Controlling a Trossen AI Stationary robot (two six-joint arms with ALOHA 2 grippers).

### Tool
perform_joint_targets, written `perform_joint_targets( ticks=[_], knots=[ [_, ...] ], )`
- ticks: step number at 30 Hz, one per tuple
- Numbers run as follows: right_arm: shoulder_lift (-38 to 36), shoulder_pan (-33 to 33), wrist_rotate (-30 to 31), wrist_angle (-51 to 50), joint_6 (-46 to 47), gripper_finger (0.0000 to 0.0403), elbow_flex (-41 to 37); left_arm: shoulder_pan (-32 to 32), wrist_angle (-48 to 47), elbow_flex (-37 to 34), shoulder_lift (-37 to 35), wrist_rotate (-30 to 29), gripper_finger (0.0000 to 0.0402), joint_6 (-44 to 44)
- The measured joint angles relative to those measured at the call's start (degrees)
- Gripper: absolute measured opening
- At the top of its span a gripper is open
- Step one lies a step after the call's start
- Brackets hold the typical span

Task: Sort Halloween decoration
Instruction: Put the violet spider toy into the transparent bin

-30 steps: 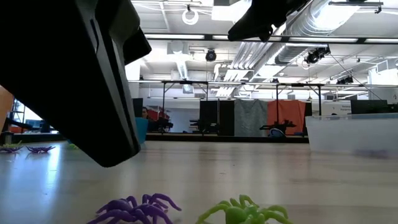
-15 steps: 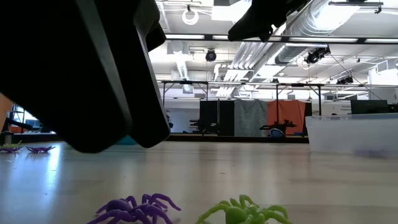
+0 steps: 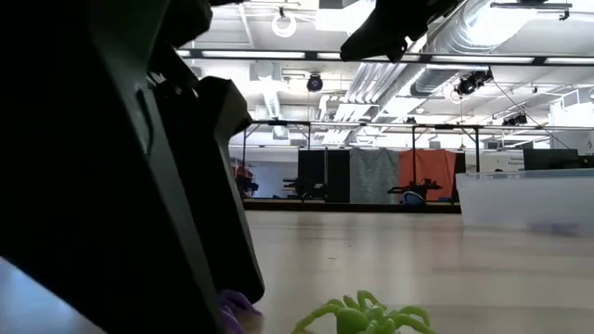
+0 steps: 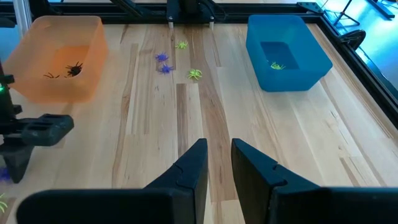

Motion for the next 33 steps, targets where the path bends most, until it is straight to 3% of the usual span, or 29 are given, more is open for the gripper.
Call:
perform_joint_targets(
  ticks=[10, 19, 33],
  knots=[
    [0.00, 0.02, 0.02, -0.22, 0.00, 0.0071, 0.00, -0.05, -3.24, -0.40, 2.20, -2.22, 0.0143, 0.00],
    [0.00, 0.02, 0.00, -0.46, 0.00, 0.0071, 0.00, 0.78, -4.28, -0.38, 2.05, -2.29, 0.0012, -0.36],
    [0.00, 0.01, 0.01, -0.52, 0.00, 0.0071, 0.00, 1.24, -5.63, -1.14, -2.63, -2.40, 0.0000, 1.83]
  ],
)
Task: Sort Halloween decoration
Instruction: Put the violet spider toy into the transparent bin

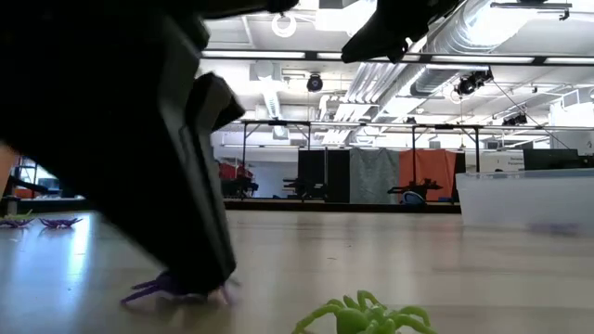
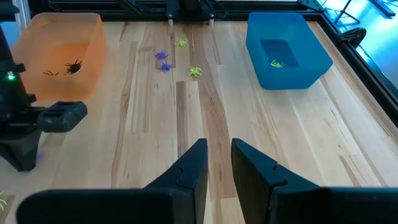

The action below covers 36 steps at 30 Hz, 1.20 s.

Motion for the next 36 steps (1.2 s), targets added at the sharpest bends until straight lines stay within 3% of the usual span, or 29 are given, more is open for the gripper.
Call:
perform_joint_targets(
  ticks=[18, 32, 36],
  knots=[
    [0.00, 0.00, -0.01, -0.36, 0.00, 0.0071, 0.00, 0.28, 1.07, 0.24, -9.71, -10.79, 0.0001, 6.32],
    [0.00, 0.01, 0.01, -0.25, -0.61, 0.0071, 0.00, -0.36, 0.91, 0.28, -24.34, -28.01, 0.0000, 17.59],
    [0.00, 0.01, 0.01, -0.23, 4.26, 0.0071, 0.00, -0.57, 1.86, 0.28, -27.78, -32.14, 0.0000, 22.70]
  ],
)
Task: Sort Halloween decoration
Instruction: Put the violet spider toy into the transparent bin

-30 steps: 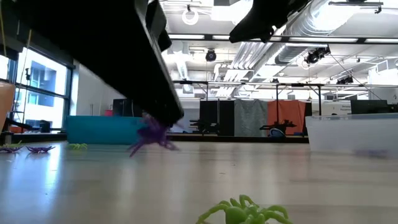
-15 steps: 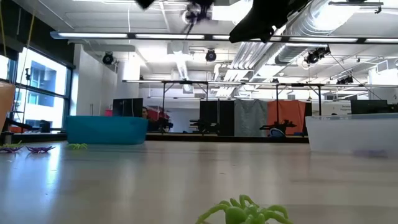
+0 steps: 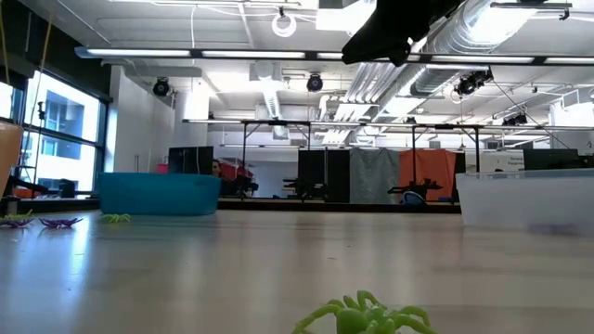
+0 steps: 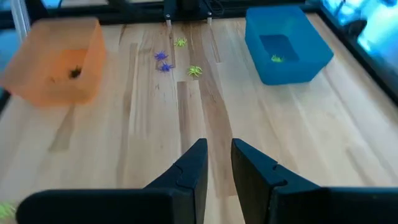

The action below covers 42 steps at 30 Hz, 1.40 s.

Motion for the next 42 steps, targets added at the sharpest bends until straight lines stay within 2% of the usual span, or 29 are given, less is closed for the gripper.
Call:
perform_joint_targets(
  ticks=[4, 10, 17, 20, 27, 32, 36, 39, 42],
  knots=[
    [-0.03, -0.19, 0.51, 2.57, 9.25, 0.0071, 0.02, 0.97, 1.28, 0.00, -1.81, -3.16, 0.0000, 5.98],
    [-0.02, -0.39, 0.24, 5.50, 15.09, 0.0071, 0.02, 3.68, 0.87, 0.00, -2.31, -9.60, 0.0000, 7.71],
    [-0.02, -0.37, 4.74, 4.23, 21.99, 0.0071, 0.02, 6.57, 0.70, 0.00, -2.25, -9.99, 0.0000, 7.83],
    [-0.02, -0.43, 2.81, 2.19, 25.11, 0.0071, 0.02, 7.40, 0.70, 0.00, -2.23, -9.97, 0.0000, 7.45],
    [-0.02, -1.05, -5.72, 5.63, 23.39, 0.0071, 0.02, 9.43, 1.16, 0.00, -2.23, -9.95, 0.0000, 5.66],
    [-0.02, -1.00, -6.92, 6.45, 21.10, 0.0071, 0.02, 9.95, 1.16, 0.00, -2.20, -9.94, 0.0000, 4.36],
    [-0.02, -1.49, -8.48, 6.86, 25.47, 0.0071, 0.02, 9.70, 1.16, 0.00, -2.20, -9.79, 0.0000, 4.34],
    [-0.02, -0.65, -6.14, 7.18, 21.29, 0.0071, 0.02, 9.37, 1.13, 0.00, -2.20, -9.76, 0.0000, 4.34],
    [-0.02, 3.47, 3.09, 10.31, 14.58, 0.0071, 0.02, 9.31, 1.13, 0.00, -2.18, -9.74, 0.0000, 4.34]
  ],
)
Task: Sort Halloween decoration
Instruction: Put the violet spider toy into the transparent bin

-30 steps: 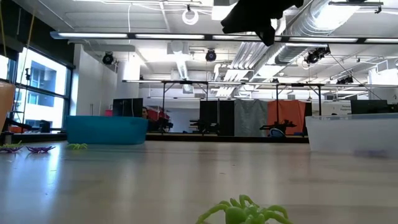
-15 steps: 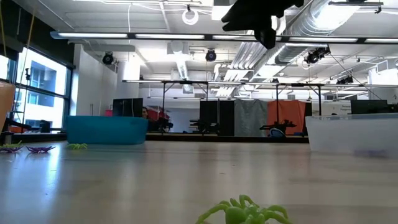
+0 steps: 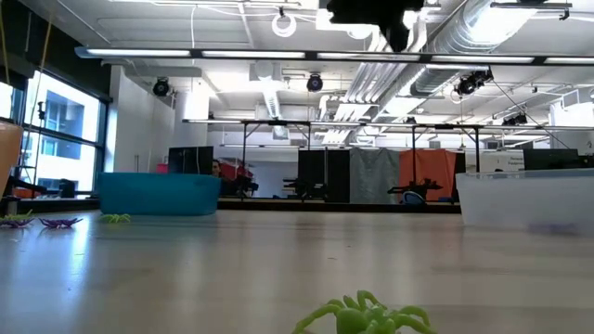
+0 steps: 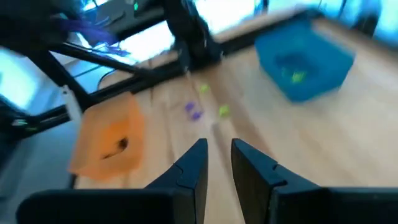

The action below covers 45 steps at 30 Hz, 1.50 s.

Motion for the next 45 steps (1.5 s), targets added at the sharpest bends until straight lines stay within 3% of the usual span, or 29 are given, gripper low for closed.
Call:
perform_joint_targets(
  ticks=[5, 8, 12, 17, 25, 35, 45],
  knots=[
    [0.68, 7.76, 17.29, 6.86, -8.82, 0.0071, 0.00, 0.00, -0.13, 0.00, 0.02, 0.00, 0.0000, 0.36],
    [1.96, 10.71, 23.05, 10.51, -10.20, 0.0071, 0.09, 0.11, -0.23, 0.00, 0.02, -0.03, 0.0000, 0.50],
    [4.73, 10.89, 21.51, 15.20, -6.63, 0.0071, 0.09, 0.54, 0.02, 0.00, 0.02, -0.04, 0.0000, 0.48],
    [7.81, 10.28, 21.91, 20.63, -9.16, 0.0071, 0.07, 0.94, 0.13, 0.00, 0.02, 0.20, 0.0000, 0.04],
    [9.20, 8.26, 19.55, 21.83, -9.81, 0.0071, 0.02, 0.96, 0.07, 0.00, 0.02, 0.89, 0.0000, -0.61],
    [9.18, 6.29, 12.09, 22.62, -19.30, 0.0071, -0.02, 0.96, 0.04, 0.00, 0.02, 3.41, 0.0000, -2.10],
    [9.18, 5.52, 11.38, 22.21, -28.43, 0.0071, -0.02, 0.96, 0.00, 0.00, 0.02, 3.37, 0.0000, -2.58]
  ],
)
